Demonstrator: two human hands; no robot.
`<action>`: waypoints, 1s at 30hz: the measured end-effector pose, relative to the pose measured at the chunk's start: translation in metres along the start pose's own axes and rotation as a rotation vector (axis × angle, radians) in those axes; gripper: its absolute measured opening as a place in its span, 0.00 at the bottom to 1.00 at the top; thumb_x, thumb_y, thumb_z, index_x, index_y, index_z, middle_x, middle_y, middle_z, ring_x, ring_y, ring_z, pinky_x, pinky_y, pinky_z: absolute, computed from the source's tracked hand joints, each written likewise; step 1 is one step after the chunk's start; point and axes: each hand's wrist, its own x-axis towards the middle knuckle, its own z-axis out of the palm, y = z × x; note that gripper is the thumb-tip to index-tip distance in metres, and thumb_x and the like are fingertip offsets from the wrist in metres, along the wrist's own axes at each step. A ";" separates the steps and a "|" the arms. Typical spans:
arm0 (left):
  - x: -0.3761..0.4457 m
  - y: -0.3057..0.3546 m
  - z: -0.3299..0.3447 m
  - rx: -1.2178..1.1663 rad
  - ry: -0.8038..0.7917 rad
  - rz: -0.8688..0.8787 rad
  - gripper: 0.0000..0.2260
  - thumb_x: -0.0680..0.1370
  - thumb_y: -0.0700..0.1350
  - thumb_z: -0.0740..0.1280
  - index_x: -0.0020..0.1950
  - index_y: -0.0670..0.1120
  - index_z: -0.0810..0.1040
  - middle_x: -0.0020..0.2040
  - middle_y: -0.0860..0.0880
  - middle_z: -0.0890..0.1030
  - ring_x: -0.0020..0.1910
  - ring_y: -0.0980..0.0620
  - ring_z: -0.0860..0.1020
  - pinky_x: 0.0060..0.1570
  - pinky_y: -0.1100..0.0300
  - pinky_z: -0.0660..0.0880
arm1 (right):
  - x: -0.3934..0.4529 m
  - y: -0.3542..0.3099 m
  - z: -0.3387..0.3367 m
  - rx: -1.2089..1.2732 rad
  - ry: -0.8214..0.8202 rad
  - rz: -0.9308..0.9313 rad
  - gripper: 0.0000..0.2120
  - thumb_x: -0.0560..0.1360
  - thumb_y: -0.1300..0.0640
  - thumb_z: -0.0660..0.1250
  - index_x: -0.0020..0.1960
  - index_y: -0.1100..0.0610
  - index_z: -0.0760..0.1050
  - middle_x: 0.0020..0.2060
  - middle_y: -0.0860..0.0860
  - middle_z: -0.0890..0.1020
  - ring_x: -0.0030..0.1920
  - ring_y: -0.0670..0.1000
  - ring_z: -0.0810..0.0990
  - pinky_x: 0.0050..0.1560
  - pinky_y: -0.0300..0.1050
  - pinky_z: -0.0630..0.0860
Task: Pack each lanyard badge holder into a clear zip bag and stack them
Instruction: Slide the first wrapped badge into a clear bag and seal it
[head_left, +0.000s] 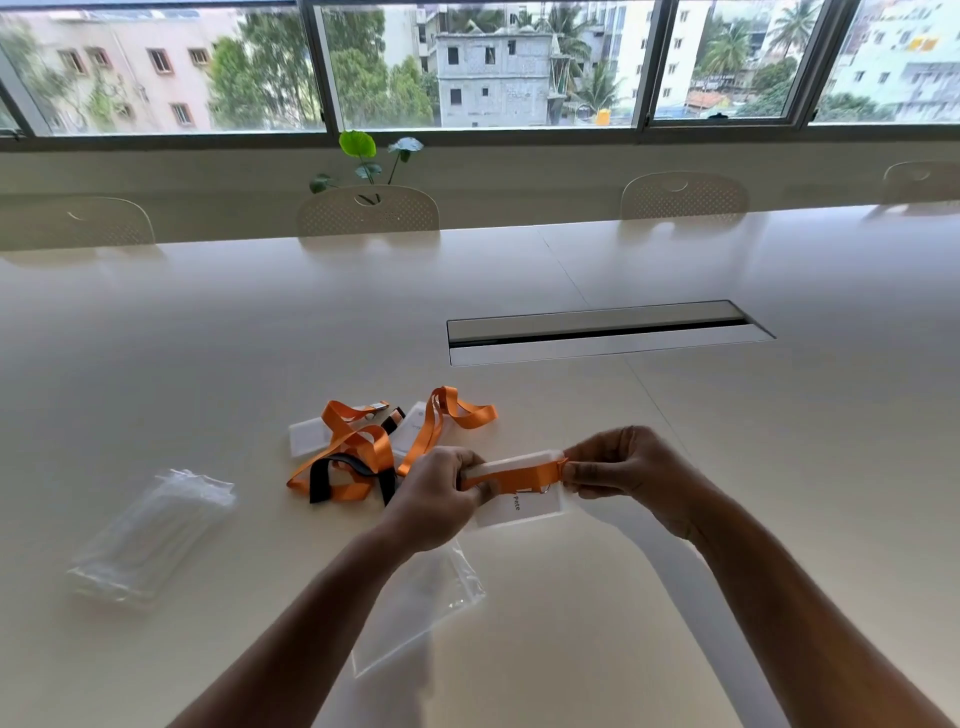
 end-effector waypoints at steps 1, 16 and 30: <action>-0.002 -0.001 0.000 -0.002 -0.002 0.007 0.11 0.78 0.45 0.72 0.59 0.45 0.81 0.50 0.52 0.83 0.49 0.57 0.83 0.47 0.67 0.81 | -0.001 0.000 0.002 0.019 -0.002 0.003 0.15 0.67 0.56 0.79 0.51 0.61 0.87 0.46 0.60 0.88 0.45 0.52 0.88 0.44 0.40 0.83; -0.054 -0.036 -0.016 0.302 0.092 0.141 0.42 0.69 0.75 0.67 0.74 0.50 0.70 0.70 0.54 0.74 0.70 0.56 0.70 0.66 0.56 0.73 | -0.011 0.028 0.027 0.257 0.285 0.006 0.21 0.66 0.59 0.79 0.57 0.63 0.82 0.46 0.61 0.88 0.48 0.58 0.89 0.43 0.43 0.84; -0.072 -0.040 -0.010 0.656 0.102 0.200 0.53 0.64 0.77 0.65 0.82 0.51 0.56 0.74 0.55 0.69 0.76 0.55 0.61 0.77 0.58 0.57 | -0.019 0.033 0.038 0.256 0.260 0.087 0.21 0.66 0.61 0.79 0.57 0.63 0.79 0.43 0.60 0.88 0.45 0.57 0.89 0.40 0.42 0.84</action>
